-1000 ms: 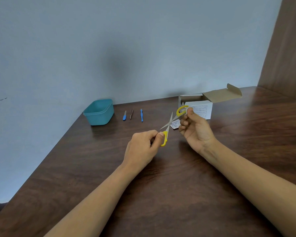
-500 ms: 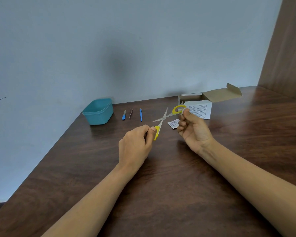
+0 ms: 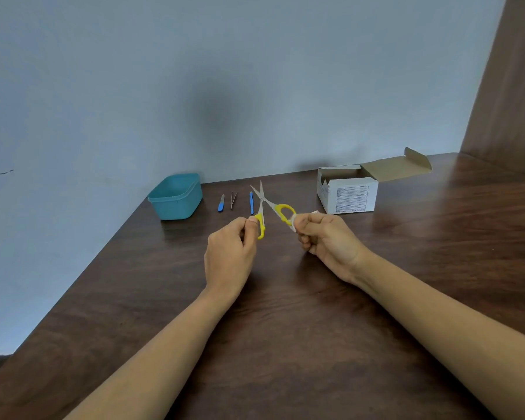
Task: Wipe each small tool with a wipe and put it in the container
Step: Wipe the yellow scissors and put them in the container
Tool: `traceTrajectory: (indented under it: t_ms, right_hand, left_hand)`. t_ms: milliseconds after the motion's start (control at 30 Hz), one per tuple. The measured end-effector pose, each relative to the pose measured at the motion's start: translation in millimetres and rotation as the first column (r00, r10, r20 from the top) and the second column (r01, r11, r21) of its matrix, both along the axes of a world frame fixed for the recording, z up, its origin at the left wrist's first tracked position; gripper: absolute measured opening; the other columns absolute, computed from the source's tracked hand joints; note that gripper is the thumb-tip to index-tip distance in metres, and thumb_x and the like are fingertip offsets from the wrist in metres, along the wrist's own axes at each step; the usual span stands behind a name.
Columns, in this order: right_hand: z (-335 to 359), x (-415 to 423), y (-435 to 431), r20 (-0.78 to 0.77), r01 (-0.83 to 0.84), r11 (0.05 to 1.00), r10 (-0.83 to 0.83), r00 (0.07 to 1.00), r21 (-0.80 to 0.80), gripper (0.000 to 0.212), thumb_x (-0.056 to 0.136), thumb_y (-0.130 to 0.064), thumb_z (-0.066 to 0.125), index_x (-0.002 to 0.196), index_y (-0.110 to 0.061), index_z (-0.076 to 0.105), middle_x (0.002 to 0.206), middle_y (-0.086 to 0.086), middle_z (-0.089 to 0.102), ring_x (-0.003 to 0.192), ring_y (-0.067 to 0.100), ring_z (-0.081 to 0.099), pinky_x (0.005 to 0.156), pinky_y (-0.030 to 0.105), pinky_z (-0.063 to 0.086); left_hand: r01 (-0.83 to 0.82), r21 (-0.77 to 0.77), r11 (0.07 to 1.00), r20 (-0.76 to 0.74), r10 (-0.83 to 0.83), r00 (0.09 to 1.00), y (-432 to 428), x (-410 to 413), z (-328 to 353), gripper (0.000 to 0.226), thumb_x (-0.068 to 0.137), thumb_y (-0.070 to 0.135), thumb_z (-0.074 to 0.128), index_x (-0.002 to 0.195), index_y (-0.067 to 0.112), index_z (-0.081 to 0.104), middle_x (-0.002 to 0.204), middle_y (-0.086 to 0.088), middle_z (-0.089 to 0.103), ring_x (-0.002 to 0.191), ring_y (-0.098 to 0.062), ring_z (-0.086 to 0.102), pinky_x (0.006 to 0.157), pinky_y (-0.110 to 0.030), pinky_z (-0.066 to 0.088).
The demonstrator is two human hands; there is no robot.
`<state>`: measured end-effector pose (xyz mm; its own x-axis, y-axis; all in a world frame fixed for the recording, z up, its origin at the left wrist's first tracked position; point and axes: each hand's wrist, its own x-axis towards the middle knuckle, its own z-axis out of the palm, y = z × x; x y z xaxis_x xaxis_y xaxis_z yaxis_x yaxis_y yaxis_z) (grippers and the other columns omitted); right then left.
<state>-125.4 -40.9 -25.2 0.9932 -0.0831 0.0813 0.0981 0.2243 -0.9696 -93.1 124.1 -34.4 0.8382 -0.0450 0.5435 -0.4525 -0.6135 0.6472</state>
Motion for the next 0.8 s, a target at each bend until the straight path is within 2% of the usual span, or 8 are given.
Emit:
traceTrajectory:
  t_ms: [133, 267, 433, 500, 633, 700, 800]
  right_hand:
    - [1.3, -4.1, 4.8, 0.027, -0.044, 0.984, 0.049, 0.998, -0.173, 0.028, 0.089, -0.004, 0.059, 0.065, -0.016, 0.066, 0.058, -0.010, 0.059, 0.056, 0.006, 0.040, 0.059, 0.019, 0.033]
    - [1.3, -3.8, 3.6, 0.014, -0.046, 0.984, 0.049, 0.999, -0.170, 0.020, 0.085, -0.004, 0.065, 0.068, -0.013, 0.070, 0.068, -0.001, 0.064, 0.059, 0.008, 0.042, 0.062, 0.020, 0.035]
    - [-0.1, -4.1, 1.4, -0.001, -0.049, 0.980, 0.049, 0.999, -0.193, 0.015, 0.083, -0.002, 0.067, 0.072, -0.011, 0.072, 0.078, 0.005, 0.068, 0.058, 0.003, 0.048, 0.062, 0.020, 0.038]
    - [-0.8, -3.5, 1.4, -0.009, -0.031, 0.989, 0.030, 1.000, -0.146, 0.008, 0.083, -0.005, 0.068, 0.078, -0.009, 0.073, 0.077, 0.005, 0.065, 0.059, 0.005, 0.047, 0.060, 0.019, 0.038]
    - [1.5, -0.3, -5.7, -0.090, 0.001, 0.992, 0.010, 0.996, 0.127, 0.004, 0.083, -0.009, 0.067, 0.085, -0.009, 0.071, 0.068, 0.001, 0.064, 0.057, 0.008, 0.054, 0.057, 0.019, 0.043]
    - [2.2, 0.4, -9.7, -0.111, -0.022, 0.986, 0.041, 0.993, 0.165, 0.004, 0.082, -0.012, 0.067, 0.083, -0.011, 0.070, 0.071, 0.004, 0.068, 0.058, 0.010, 0.059, 0.058, 0.021, 0.046]
    - [1.4, 0.6, -10.0, -0.101, -0.042, 0.989, 0.057, 0.993, 0.138, 0.005, 0.082, -0.013, 0.067, 0.083, -0.011, 0.071, 0.071, 0.004, 0.068, 0.059, 0.008, 0.059, 0.054, 0.017, 0.046]
  left_hand:
    - [0.059, 0.004, 0.998, 0.030, -0.059, 0.998, -0.6, 0.9, -2.9, 0.040, 0.100, 0.034, 0.043, 0.064, 0.018, 0.055, 0.056, -0.002, 0.055, 0.055, -0.014, 0.049, 0.055, -0.035, 0.039]
    - [0.094, 0.020, 0.995, 0.057, -0.095, 0.994, 0.0, 1.8, -3.6, 0.042, 0.101, 0.033, 0.042, 0.067, 0.014, 0.057, 0.058, -0.004, 0.057, 0.056, -0.017, 0.051, 0.057, -0.040, 0.042]
    - [0.142, 0.051, 0.989, 0.067, -0.145, 0.987, -0.6, 2.9, -3.5, 0.041, 0.101, 0.033, 0.041, 0.069, 0.013, 0.057, 0.059, -0.003, 0.057, 0.057, -0.017, 0.052, 0.057, -0.039, 0.043]
    - [0.147, 0.066, 0.987, 0.076, -0.151, 0.986, 0.3, 3.7, -3.5, 0.041, 0.101, 0.033, 0.041, 0.068, 0.015, 0.055, 0.058, -0.002, 0.055, 0.056, -0.016, 0.051, 0.055, -0.039, 0.041]
    - [0.139, 0.229, 0.963, 0.111, -0.167, 0.980, -5.8, -4.0, -5.9, 0.038, 0.101, 0.036, 0.042, 0.070, 0.017, 0.052, 0.057, 0.006, 0.046, 0.056, -0.013, 0.047, 0.049, -0.030, 0.032]
    - [0.139, 0.275, 0.951, 0.115, -0.176, 0.978, -9.4, -7.6, -7.6, 0.037, 0.101, 0.037, 0.041, 0.072, 0.017, 0.053, 0.059, 0.006, 0.046, 0.058, -0.014, 0.047, 0.048, -0.030, 0.033]
    - [0.093, 0.309, 0.946, 0.144, -0.143, 0.979, -6.8, -7.9, -4.6, 0.037, 0.101, 0.040, 0.040, 0.072, 0.019, 0.054, 0.060, 0.007, 0.046, 0.058, -0.013, 0.047, 0.046, -0.027, 0.031]
